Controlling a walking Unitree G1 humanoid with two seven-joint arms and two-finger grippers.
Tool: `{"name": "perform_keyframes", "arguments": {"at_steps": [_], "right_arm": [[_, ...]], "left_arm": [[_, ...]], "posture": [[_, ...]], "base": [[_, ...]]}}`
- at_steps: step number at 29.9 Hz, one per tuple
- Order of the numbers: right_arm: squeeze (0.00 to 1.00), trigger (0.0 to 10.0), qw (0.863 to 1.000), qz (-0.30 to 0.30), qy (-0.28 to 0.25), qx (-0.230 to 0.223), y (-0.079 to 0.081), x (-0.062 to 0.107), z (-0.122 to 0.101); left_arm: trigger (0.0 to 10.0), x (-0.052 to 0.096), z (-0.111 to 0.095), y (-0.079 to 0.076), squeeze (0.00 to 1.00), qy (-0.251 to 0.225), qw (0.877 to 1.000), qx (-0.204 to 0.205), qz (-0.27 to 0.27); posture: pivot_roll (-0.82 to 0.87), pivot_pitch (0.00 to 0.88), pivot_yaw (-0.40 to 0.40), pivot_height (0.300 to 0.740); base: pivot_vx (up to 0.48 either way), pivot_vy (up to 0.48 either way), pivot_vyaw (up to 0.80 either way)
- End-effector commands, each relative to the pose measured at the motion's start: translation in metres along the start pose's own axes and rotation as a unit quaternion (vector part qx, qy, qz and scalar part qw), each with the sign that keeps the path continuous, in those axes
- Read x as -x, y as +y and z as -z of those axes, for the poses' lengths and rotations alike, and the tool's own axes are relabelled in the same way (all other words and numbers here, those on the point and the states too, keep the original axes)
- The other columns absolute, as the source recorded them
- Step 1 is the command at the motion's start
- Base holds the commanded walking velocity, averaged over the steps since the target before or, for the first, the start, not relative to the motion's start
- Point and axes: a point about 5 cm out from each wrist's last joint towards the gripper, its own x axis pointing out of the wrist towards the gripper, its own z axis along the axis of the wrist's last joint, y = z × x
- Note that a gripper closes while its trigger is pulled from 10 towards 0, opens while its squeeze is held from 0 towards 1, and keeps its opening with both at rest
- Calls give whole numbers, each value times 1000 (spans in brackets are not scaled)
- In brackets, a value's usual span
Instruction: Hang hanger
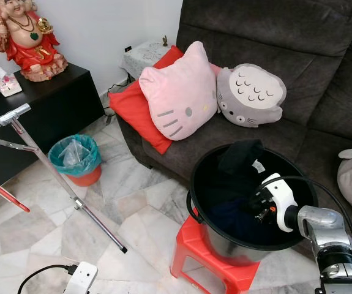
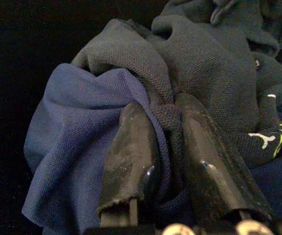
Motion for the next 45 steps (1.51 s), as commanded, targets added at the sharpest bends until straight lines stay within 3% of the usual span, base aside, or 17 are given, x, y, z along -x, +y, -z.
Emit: {"name": "perform_keyframes", "arguments": {"at_steps": [1,5,8,10,11,15,16,17,18,20,25,29,37,41,45], "right_arm": [[0,0,1000,2,-15,-4,0,-3,-7],[0,0,1000,20,-16,-1,-2,-4,-10],[0,0,997,67,-43,3,-8,-5,-25],[0,0,988,116,-105,1,-14,-4,-48],[0,0,988,116,-105,1,-14,-4,-48],[0,0,970,129,-205,6,-7,-3,-80],[0,5059,965,126,-229,5,-2,-5,-87],[0,5059,963,126,-239,3,1,-5,-89],[0,10000,957,126,-261,16,7,-5,-95],[0,10000,941,123,-316,25,22,-3,-110],[0,10000,924,115,-362,41,38,1,-129],[0,10000,906,86,-412,51,64,11,-155],[0,10000,897,54,-433,67,85,16,-171],[0,10000,902,15,-423,80,101,13,-172],[0,10000,896,-33,-432,92,122,12,-177]], "left_arm": [[10000,1,8,0,0,17,1000,-3,0],[10000,1,8,0,0,17,1000,-3,0],[10000,1,8,0,0,17,1000,-3,-1],[10000,1,8,0,0,18,1000,-4,-1],[10000,1,8,0,0,18,1000,-4,-1],[10000,1,10,-1,0,21,1000,-4,-2],[10000,1,10,-1,0,21,1000,-4,-1],[10000,1,10,-1,0,21,1000,-5,-1],[10000,1,10,-1,0,21,1000,-5,-1],[10000,1,10,-1,0,21,1000,-5,-1],[10000,1,10,0,0,22,1000,-7,-1],[10000,2,10,1,0,23,1000,-8,-2],[10000,1,9,1,0,23,1000,-7,-2],[10000,1,9,1,0,24,1000,-8,-1],[10000,1,10,1,0,24,1000,-7,-2]], "posture": [[-104,20,84,740],[-104,20,84,740],[-105,21,84,740],[-109,21,85,740],[-109,21,85,740],[-110,22,85,740],[-111,21,85,740],[-111,21,85,740],[-112,21,86,740],[-112,21,88,740],[-116,21,90,740],[-118,19,92,740],[-119,15,92,740],[-119,15,90,740],[-119,16,90,740]], "base": [[0,0,0],[0,0,0],[0,0,0],[0,0,0],[0,0,0],[0,0,0],[0,0,0],[0,0,0],[0,0,0],[0,0,0],[0,0,0],[0,0,0],[0,0,0],[0,0,0],[0,0,0]]}}
